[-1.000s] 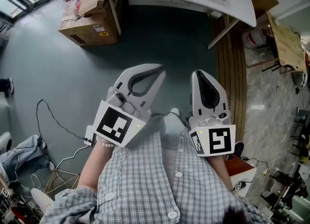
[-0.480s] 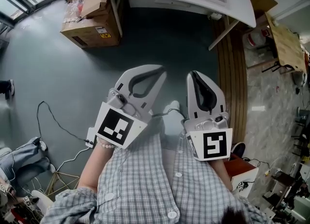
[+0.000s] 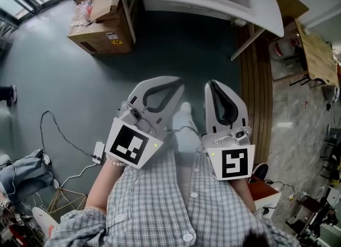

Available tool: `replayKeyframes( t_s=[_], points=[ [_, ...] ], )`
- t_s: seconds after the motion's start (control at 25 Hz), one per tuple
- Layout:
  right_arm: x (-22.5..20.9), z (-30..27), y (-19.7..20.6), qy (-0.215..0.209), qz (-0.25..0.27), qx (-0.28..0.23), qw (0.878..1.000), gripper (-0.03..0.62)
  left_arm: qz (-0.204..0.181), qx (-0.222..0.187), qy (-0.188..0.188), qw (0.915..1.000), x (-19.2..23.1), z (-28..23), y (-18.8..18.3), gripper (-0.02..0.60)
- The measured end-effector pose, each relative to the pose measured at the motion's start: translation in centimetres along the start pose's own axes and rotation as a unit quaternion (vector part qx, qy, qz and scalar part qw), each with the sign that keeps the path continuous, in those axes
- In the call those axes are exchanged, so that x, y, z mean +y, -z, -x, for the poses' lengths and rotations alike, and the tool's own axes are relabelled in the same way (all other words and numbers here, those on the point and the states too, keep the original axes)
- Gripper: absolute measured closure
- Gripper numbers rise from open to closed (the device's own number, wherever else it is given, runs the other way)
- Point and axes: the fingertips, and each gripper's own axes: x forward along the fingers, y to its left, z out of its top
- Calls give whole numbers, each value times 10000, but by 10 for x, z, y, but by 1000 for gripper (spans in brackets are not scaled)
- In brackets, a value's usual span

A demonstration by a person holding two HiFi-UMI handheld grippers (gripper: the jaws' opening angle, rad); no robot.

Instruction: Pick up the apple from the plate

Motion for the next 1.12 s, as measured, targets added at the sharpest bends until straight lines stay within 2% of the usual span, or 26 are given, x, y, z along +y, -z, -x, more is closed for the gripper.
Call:
replayKeyframes(
  t_s=[0.32, 0.64, 0.88, 1.12],
  points=[
    [-39, -33, 10, -206, -113, 44, 9997, 565, -94, 53, -165, 9998, 20, -42, -3, 571],
    [-78, -76, 15, -565, -216, 0, 9982, 565, -209, 106, -497, 9985, 46, -85, -11, 571],
    [-105, -102, 20, -815, -323, -82, 9961, 565, -159, 205, -819, 9963, 64, -111, -10, 571],
    [-128, -113, 23, -1114, -539, -213, 9921, 565, -77, 231, -974, 9949, 71, -137, -9, 571]
  ],
)
